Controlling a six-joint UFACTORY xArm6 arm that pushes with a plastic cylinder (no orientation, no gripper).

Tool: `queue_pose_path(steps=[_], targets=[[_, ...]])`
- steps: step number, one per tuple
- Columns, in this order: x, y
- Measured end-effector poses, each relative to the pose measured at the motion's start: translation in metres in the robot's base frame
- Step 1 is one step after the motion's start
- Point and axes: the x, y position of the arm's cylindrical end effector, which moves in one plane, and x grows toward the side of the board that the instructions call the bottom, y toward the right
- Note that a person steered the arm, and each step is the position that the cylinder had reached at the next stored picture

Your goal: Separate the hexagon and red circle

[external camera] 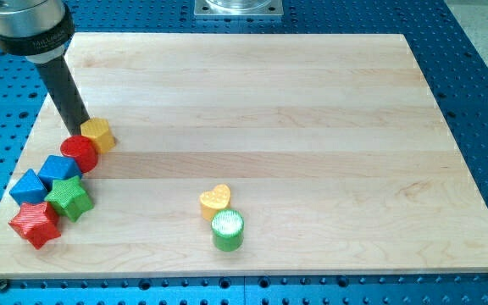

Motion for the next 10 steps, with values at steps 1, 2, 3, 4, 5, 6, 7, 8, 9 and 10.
queue_pose_path(steps=[1,2,3,4,5,6,7,8,9,10], targets=[[0.0,0.0],[-0.014,-0.02],[0.001,-0.076],[0.04,-0.078],[0.103,-0.077],[0.136,-0.078],[0.101,-0.078],[0.084,-0.072],[0.037,-0.051],[0.036,-0.005]])
